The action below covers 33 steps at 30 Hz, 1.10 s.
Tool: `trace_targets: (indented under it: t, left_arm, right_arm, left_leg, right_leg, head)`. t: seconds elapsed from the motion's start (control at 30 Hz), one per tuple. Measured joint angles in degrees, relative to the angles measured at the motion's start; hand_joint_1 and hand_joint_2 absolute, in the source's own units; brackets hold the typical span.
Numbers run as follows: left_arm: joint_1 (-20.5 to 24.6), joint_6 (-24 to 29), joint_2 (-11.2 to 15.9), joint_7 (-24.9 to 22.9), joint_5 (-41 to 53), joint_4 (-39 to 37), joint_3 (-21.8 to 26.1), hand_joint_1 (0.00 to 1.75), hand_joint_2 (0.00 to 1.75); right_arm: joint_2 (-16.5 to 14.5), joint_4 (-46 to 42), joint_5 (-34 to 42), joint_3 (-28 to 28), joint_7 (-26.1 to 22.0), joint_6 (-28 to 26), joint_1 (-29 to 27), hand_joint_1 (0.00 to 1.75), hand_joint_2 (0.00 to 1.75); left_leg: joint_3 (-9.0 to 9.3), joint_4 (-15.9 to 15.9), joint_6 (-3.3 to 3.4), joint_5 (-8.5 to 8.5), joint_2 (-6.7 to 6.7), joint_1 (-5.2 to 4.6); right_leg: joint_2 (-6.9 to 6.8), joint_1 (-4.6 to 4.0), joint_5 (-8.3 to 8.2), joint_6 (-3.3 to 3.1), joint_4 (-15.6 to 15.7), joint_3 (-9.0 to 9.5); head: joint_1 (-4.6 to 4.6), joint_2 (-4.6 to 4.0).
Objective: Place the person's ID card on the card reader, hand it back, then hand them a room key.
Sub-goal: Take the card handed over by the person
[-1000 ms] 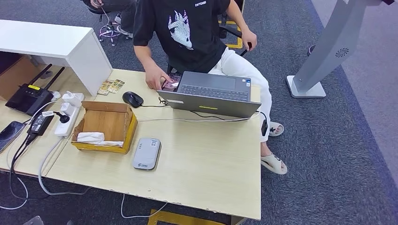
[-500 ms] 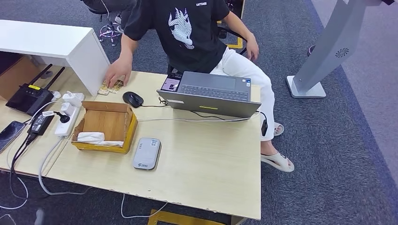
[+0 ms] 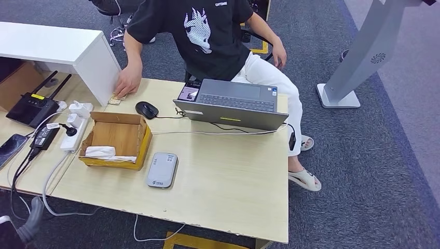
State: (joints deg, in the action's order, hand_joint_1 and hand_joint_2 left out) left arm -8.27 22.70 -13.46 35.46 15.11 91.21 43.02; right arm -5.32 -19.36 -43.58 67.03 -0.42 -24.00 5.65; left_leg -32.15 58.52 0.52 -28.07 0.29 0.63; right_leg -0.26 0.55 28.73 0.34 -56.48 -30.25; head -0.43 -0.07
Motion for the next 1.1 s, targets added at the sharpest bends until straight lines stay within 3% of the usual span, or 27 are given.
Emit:
trace_targets:
  t: [0.3,0.5,0.8,1.1]
  left_arm:
    - [-1.1,-2.9,-2.0,-2.5,7.8,14.2,-9.0,0.00,1.75]
    - [2.2,-8.6,-3.1,-7.7,16.3,20.3,-13.2,0.00,1.75]
    - [5.4,-11.2,-3.0,-11.2,23.3,21.5,-14.7,0.00,1.75]
    - [11.3,-13.1,-2.8,-18.5,39.2,19.0,-15.2,0.00,1.75]
  right_arm:
    - [-0.4,0.6,-2.4,0.0,1.5,-0.1,0.1,0.00,1.75]
    - [-0.5,1.2,-4.6,0.0,2.8,0.1,0.2,0.00,1.75]
    - [-0.4,1.4,-5.8,0.0,3.5,0.2,0.3,0.00,1.75]
    - [-0.4,1.8,-7.4,0.0,4.5,1.6,0.3,0.00,1.75]
  left_leg:
    - [0.02,0.0,0.00,0.00,0.02,0.00]
    - [0.03,0.0,0.02,0.03,0.04,0.00]
    - [0.02,0.0,-0.01,0.05,0.09,0.00]
    - [0.02,0.0,-0.02,0.07,0.09,0.00]
  right_leg:
    - [0.02,0.00,-0.02,-0.01,0.0,0.00]
    - [0.03,0.00,-0.07,0.01,0.0,0.00]
    - [0.14,0.00,-0.09,0.02,0.0,-0.06]
    - [0.15,0.01,-0.15,0.03,0.0,-0.05]
  head:
    - [0.00,0.00]
    - [0.00,0.00]
    - [-0.19,0.01]
    - [-0.20,0.00]
